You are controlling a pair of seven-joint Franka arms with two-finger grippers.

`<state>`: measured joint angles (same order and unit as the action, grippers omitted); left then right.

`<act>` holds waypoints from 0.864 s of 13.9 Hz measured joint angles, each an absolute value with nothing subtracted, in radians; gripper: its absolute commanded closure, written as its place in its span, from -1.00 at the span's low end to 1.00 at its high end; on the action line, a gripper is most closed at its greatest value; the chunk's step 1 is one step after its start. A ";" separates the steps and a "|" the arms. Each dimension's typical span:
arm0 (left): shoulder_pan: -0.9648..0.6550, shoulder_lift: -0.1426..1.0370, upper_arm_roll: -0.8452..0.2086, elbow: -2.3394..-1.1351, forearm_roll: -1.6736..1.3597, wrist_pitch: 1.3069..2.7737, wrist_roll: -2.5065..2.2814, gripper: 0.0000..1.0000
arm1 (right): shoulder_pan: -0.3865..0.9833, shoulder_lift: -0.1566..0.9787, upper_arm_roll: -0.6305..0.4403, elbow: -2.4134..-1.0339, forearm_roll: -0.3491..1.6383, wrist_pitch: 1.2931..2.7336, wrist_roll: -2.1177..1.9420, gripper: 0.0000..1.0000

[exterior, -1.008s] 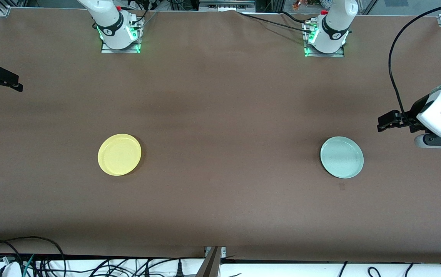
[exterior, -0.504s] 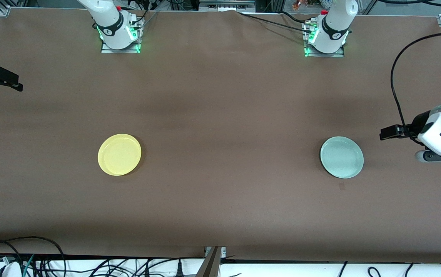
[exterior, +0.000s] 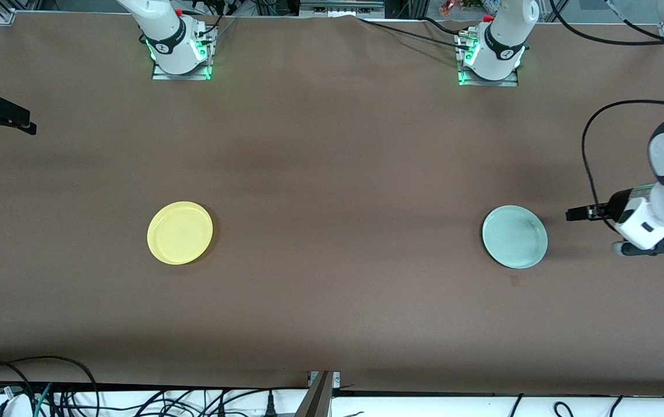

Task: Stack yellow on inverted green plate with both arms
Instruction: 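Move the left gripper toward the rim of the pale green plate, then close the left gripper on the green plate's rim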

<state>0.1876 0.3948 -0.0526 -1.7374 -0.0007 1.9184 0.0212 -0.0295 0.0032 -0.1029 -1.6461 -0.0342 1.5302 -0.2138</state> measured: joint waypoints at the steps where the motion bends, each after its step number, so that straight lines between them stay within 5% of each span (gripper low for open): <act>1: 0.192 0.396 -0.053 -1.781 -0.008 1.954 0.021 -1.00 | -0.030 0.003 -0.103 -1.646 -0.034 1.529 -0.214 -1.00; 12: 0.250 0.527 -0.053 -1.892 -0.215 2.257 0.350 -1.00 | -0.030 0.002 -0.103 -1.645 -0.034 1.525 -0.214 -1.00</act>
<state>0.2504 0.5274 -0.0534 -1.8918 -0.2152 2.2565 0.3505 -0.0296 0.0021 -0.1034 -1.6455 -0.0342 1.5248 -0.2138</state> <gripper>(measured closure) 0.000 0.000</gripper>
